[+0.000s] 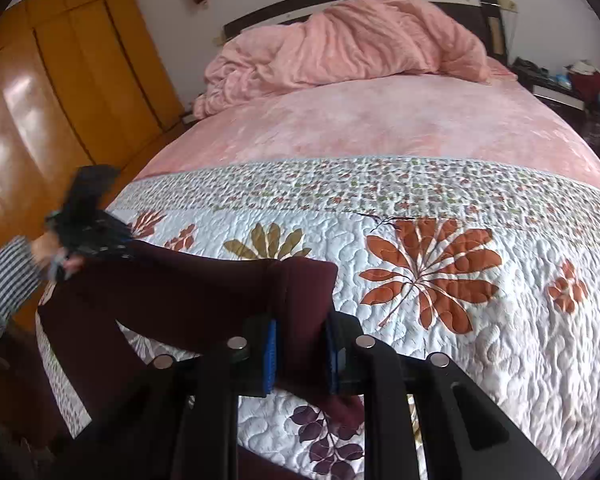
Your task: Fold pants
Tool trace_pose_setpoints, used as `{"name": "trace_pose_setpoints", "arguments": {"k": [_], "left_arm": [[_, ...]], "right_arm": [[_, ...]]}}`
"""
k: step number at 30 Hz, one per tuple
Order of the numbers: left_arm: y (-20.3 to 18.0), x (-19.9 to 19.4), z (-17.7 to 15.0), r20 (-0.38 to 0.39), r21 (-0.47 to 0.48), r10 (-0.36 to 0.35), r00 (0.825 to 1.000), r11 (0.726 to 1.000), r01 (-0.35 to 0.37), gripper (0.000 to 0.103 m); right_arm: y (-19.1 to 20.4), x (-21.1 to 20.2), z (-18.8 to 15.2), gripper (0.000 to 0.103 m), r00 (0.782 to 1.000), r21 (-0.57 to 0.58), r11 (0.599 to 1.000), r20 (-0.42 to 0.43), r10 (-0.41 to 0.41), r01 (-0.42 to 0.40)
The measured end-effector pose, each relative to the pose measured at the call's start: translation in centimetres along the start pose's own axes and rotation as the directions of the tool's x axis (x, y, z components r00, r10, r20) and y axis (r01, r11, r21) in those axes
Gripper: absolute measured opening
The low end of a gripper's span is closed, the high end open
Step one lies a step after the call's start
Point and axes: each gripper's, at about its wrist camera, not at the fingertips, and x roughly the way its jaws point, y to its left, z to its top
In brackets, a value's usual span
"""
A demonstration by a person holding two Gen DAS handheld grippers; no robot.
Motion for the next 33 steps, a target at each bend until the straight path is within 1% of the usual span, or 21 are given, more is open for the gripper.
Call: {"name": "trace_pose_setpoints", "arguments": {"k": [2, 3, 4, 6, 9, 11, 14, 15, 17, 19, 20, 21, 22, 24, 25, 26, 27, 29, 31, 32, 33], "left_arm": [[-3.6, -2.2, -1.1, 0.076, 0.04, 0.132, 0.988, 0.99, -0.135, 0.014], [-5.9, -3.1, -2.3, 0.105, 0.07, 0.2, 0.974, 0.976, -0.208, 0.014], [-6.7, -3.7, -3.1, 0.115, 0.082, 0.23, 0.966, 0.967, -0.24, 0.014], [-10.0, -3.9, -5.3, 0.124, 0.092, 0.3, 0.946, 0.946, -0.312, 0.014], [-13.6, -3.2, -8.7, 0.142, 0.118, 0.363, 0.921, 0.917, -0.38, 0.015], [-15.0, -2.8, -11.2, 0.16, 0.138, 0.386, 0.909, 0.903, -0.408, 0.015], [-16.2, -1.8, -14.1, 0.159, 0.104, 0.369, 0.916, 0.916, -0.388, 0.015], [-16.9, -1.6, -15.0, 0.165, 0.111, 0.379, 0.911, 0.91, -0.399, 0.015], [-18.7, -0.8, -16.5, 0.186, 0.14, 0.414, 0.891, 0.887, -0.441, 0.015], [-20.5, -0.2, -17.8, 0.205, 0.161, 0.429, 0.88, 0.872, -0.462, 0.015], [-21.0, 0.3, -18.3, 0.197, 0.146, 0.412, 0.89, 0.885, -0.442, 0.015], [-21.3, 1.1, -19.0, 0.174, 0.135, 0.397, 0.901, 0.897, -0.421, 0.016], [-21.4, 2.1, -19.5, 0.152, 0.139, 0.401, 0.903, 0.896, -0.421, 0.016], [-21.4, 4.1, -20.7, 0.115, 0.145, 0.424, 0.898, 0.888, -0.437, 0.017], [-21.0, 4.9, -21.1, 0.104, 0.129, 0.428, 0.898, 0.889, -0.439, 0.018], [-20.7, 5.2, -21.4, 0.113, 0.098, 0.419, 0.901, 0.898, -0.43, 0.018], [-20.3, 5.1, -21.4, 0.122, 0.062, 0.404, 0.906, 0.908, -0.414, 0.018], [-20.0, 5.1, -21.3, 0.118, 0.025, 0.392, 0.912, 0.917, -0.397, 0.018], [-20.0, 5.2, -21.3, 0.112, 0.009, 0.389, 0.915, 0.92, -0.392, 0.019], [-20.0, 5.2, -21.4, 0.112, 0.003, 0.387, 0.915, 0.921, -0.39, 0.019], [-20.0, 5.2, -21.3, 0.11, -0.009, 0.383, 0.917, 0.923, -0.385, 0.02]], "right_arm": [[0.6, -0.6, -0.6, 0.019, 0.999, -0.005, 1.0, 0.023, -0.026, 0.026], [1.0, -1.0, -1.0, 0.02, 0.999, -0.01, 0.999, 0.029, -0.043, 0.043], [1.3, -1.3, -1.4, 0.02, 0.998, -0.013, 0.999, 0.033, -0.052, 0.052], [2.1, -2.1, -2.9, 0.02, 0.996, -0.029, 0.996, 0.038, -0.081, 0.082], [3.2, -3.0, -6.0, 0.021, 0.993, -0.043, 0.993, 0.024, -0.112, 0.113], [3.7, -3.3, -8.3, 0.021, 0.991, -0.045, 0.99, 0.0, -0.13, 0.13], [4.1, -3.8, -11.8, 0.021, 0.989, -0.028, 0.99, -0.029, -0.142, 0.141], [4.1, -4.0, -12.9, 0.021, 0.989, -0.014, 0.99, -0.038, -0.141, 0.14], [4.2, -4.4, -14.1, 0.021, 0.987, -0.01, 0.988, -0.044, -0.152, 0.152], [4.4, -5.2, -14.7, 0.023, 0.984, -0.025, 0.984, -0.027, -0.175, 0.174], [4.5, -5.6, -15.1, 0.025, 0.98, -0.034, 0.979, -0.006, -0.199, 0.199], [4.5, -5.7, -15.4, 0.03, 0.978, -0.032, 0.978, -0.001, -0.208, 0.207], [4.2, -5.7, -16.0, 0.033, 0.978, -0.021, 0.978, -0.019, -0.206, 0.206], [3.4, -5.1, -17.7, 0.038, 0.979, 0.016, 0.982, -0.075, -0.187, 0.189], [3.2, -5.1, -18.6, 0.044, 0.981, 0.047, 0.984, -0.093, -0.17, 0.174], [3.0, -5.2, -19.2, 0.049, 0.981, 0.07, 0.983, -0.105, -0.162, 0.17], [2.8, -5.4, -20.1, 0.059, 0.977, 0.104, 0.977, -0.129, -0.171, 0.185], [2.9, -6.2, -21.1, 0.059, 0.97, 0.121, 0.97, -0.153, -0.19, 0.209], [3.1, -7.6, -21.9, 0.06, 0.97, 0.162, 0.963, -0.154, -0.19, 0.214], [3.2, -8.3, -22.1, 0.06, 0.974, 0.198, 0.96, -0.147, -0.171, 0.199], [3.3, -9.3, -22.3, 0.06, 0.983, 0.249, 0.955, -0.123, -0.134, 0.161]]}}
